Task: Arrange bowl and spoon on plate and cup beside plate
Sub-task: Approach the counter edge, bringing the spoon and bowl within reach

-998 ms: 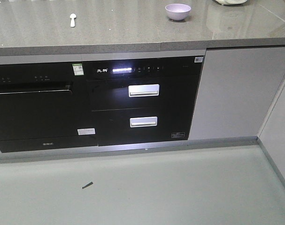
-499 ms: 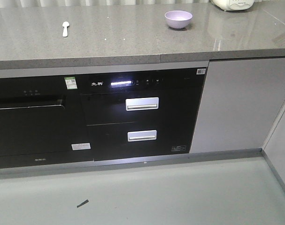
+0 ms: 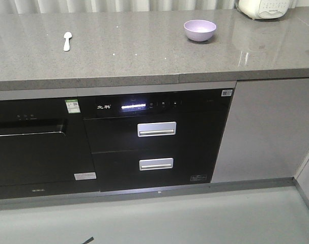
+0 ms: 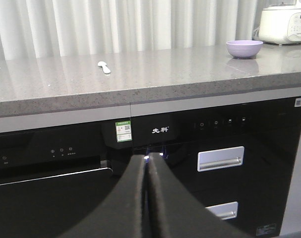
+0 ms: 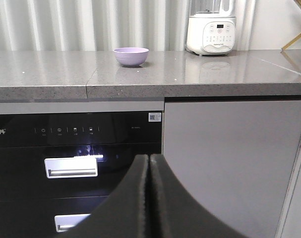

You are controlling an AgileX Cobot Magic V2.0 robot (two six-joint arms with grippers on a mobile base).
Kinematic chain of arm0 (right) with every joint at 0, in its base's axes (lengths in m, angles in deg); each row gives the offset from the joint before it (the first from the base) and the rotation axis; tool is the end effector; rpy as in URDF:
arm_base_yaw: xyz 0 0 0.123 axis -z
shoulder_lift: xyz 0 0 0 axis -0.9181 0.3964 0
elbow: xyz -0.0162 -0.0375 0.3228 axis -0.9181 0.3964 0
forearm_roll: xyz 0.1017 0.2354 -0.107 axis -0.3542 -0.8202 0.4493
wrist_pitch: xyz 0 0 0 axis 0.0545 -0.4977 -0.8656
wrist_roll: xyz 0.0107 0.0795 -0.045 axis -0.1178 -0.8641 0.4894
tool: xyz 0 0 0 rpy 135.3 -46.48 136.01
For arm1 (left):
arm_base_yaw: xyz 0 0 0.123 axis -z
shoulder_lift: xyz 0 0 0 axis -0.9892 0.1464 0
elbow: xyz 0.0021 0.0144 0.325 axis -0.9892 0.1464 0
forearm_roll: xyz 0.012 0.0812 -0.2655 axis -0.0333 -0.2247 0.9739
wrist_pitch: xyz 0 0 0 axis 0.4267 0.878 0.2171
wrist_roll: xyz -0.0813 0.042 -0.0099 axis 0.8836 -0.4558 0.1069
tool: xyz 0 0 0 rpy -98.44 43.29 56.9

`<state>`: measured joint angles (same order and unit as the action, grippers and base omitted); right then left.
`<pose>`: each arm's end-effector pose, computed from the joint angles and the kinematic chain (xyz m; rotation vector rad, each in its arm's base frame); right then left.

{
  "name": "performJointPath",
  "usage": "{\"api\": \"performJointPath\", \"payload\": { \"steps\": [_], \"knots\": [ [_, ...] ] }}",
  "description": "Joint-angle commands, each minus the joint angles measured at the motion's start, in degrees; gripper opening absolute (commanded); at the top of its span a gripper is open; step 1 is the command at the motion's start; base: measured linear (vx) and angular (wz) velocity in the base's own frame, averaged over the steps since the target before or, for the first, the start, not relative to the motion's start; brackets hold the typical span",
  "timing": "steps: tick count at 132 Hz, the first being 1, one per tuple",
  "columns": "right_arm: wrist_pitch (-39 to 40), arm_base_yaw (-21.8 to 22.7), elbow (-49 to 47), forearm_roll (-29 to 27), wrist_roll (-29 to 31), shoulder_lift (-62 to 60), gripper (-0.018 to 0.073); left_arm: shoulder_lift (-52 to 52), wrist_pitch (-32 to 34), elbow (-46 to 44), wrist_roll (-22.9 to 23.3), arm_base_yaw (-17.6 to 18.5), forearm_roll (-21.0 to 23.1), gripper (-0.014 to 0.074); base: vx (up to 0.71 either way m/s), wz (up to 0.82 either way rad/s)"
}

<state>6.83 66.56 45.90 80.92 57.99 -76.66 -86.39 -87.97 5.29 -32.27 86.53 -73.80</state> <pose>0.0434 -0.0010 0.1919 0.0081 1.6245 -0.0078 0.0432 -0.0035 0.1916 0.0598 1.6390 -0.0731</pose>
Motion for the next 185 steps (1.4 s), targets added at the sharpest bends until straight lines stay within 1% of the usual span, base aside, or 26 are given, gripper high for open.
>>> {"api": "performJointPath", "payload": {
  "steps": [1,185],
  "knots": [
    [4.5,0.0,0.4,0.2,0.5,-0.2,-0.0001,-0.9,4.0,0.6,0.3,0.4,0.0,-0.0006,0.20,0.01],
    [4.5,0.0,0.4,0.2,0.5,-0.2,-0.0001,-0.9,4.0,0.6,0.3,0.4,0.0,-0.0006,0.22,0.02]
  ]
}}
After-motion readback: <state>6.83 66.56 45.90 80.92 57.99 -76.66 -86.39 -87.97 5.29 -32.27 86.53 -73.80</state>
